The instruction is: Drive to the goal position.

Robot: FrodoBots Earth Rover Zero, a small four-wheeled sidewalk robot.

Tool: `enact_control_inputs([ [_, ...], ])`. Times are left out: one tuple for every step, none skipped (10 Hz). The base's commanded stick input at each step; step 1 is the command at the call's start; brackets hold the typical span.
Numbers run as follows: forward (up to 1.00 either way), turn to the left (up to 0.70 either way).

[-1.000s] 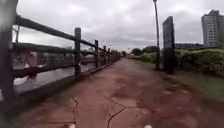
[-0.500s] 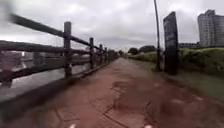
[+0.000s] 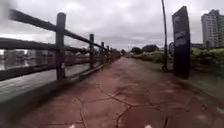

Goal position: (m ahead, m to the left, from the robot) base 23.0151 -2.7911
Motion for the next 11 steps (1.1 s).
enact_control_inputs([
  [0.85,0.01],
  [0.85,0.01],
  [0.85,0.01],
  [0.85,0.01],
  [0.85,0.01],
  [0.85,0.01],
  [0.85,0.01],
  [0.85,0.01],
  [0.85,0.01],
  [0.85,0.01],
  [0.85,0.01],
])
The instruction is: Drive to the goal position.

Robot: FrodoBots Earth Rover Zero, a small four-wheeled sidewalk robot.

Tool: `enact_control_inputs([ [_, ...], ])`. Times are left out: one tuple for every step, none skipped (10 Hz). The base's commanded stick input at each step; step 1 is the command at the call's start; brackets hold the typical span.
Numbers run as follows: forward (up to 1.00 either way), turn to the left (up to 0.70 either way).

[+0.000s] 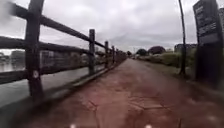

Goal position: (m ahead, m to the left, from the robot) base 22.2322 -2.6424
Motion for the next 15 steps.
enact_control_inputs([
  [0.85,0.01],
  [0.85,0.01],
  [0.85,0.01],
  [0.85,0.01],
  [0.85,0.01],
  [0.85,0.01],
  [0.85,-0.02],
  [0.85,-0.10],
  [0.85,-0.24],
  [0.85,-0.33],
  [0.85,-0.33],
  [0.85,-0.33],
  [0.85,-0.33],
  [0.85,-0.33],
  [0.85,-0.33],
])
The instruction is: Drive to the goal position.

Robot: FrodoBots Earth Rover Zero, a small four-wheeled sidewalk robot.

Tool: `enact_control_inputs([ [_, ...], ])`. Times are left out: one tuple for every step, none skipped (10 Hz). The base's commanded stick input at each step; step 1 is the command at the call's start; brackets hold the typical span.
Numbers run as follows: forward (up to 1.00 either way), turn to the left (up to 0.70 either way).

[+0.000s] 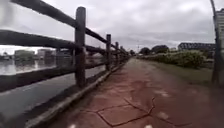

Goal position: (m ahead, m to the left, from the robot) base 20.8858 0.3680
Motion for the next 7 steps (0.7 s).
enact_control_inputs([
  [0.85,-0.27],
  [0.85,-0.09],
  [0.85,-0.03],
  [0.85,0.01],
  [0.85,0.01],
  [0.85,0.01],
  [0.85,0.01],
])
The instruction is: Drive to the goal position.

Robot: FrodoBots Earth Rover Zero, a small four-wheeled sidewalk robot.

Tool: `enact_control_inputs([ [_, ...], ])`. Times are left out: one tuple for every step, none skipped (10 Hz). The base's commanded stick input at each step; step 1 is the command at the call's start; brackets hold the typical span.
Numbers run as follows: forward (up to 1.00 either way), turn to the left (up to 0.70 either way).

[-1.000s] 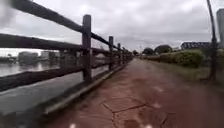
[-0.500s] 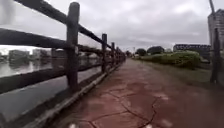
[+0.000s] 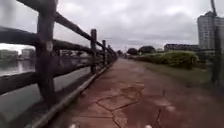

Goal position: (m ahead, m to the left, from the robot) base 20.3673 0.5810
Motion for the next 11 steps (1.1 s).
enact_control_inputs([
  [0.85,0.01],
  [0.85,0.01],
  [0.85,-0.04],
  [0.85,-0.24],
  [0.85,-0.32],
  [0.85,-0.33],
  [0.85,-0.33],
  [0.85,-0.24],
  [0.85,-0.05],
  [0.85,0.01],
  [0.85,0.01],
])
